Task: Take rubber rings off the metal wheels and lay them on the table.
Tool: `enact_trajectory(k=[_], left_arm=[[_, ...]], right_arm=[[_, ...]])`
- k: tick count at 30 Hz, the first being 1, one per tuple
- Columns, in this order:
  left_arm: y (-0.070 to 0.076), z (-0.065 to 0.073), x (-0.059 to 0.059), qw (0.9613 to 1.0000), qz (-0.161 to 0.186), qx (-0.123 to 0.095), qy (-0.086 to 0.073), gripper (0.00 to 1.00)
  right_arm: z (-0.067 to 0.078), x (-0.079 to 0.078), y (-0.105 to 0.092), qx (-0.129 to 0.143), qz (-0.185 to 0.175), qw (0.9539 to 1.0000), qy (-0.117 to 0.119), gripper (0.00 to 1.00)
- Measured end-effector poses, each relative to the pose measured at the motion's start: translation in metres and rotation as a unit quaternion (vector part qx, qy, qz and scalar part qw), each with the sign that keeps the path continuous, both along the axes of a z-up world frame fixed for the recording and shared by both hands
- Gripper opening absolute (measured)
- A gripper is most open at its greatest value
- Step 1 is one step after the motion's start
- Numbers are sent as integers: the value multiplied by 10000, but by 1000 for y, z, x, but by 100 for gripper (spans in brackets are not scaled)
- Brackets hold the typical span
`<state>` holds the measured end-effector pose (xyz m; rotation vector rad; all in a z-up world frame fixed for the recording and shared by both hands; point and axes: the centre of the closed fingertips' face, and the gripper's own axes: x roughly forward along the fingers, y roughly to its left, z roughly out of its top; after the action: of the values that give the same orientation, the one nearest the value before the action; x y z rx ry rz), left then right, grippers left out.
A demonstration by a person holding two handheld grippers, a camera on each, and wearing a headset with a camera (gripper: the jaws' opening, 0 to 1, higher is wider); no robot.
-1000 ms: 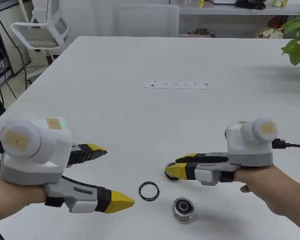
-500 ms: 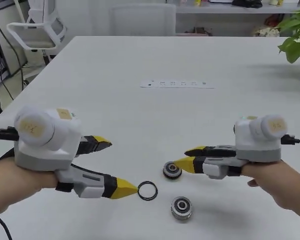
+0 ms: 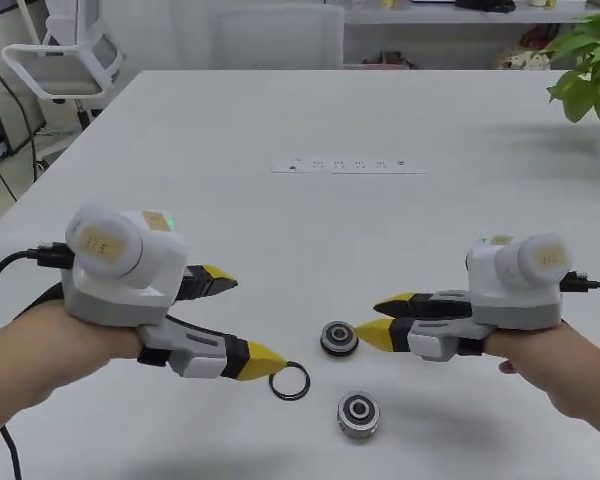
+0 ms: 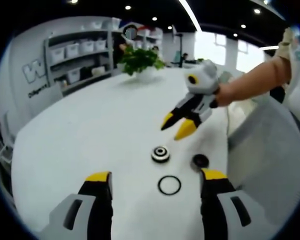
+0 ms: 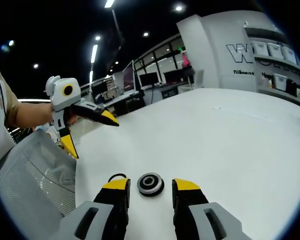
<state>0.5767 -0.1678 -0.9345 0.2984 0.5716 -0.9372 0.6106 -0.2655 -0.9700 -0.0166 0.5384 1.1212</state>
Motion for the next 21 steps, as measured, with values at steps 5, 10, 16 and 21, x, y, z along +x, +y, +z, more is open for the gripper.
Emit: enact_trajectory(k=[5, 10, 16, 21], left_arm=[[-7, -3, 2, 10000, -53, -10, 17, 71], [-13, -8, 5, 9999, -122, 3, 48, 70], [-22, -17, 7, 9996, -250, 94, 104, 69], [-29, -22, 11, 9994, -294, 95, 145, 68]], right_arm=[[-5, 0, -2, -76, 27, 10000, -48, 32], [-10, 0, -4, -146, 46, 9999, -66, 33], [-16, -2, -7, -231, 65, 9997, -78, 33], [-20, -3, -7, -279, 88, 9995, -96, 34]])
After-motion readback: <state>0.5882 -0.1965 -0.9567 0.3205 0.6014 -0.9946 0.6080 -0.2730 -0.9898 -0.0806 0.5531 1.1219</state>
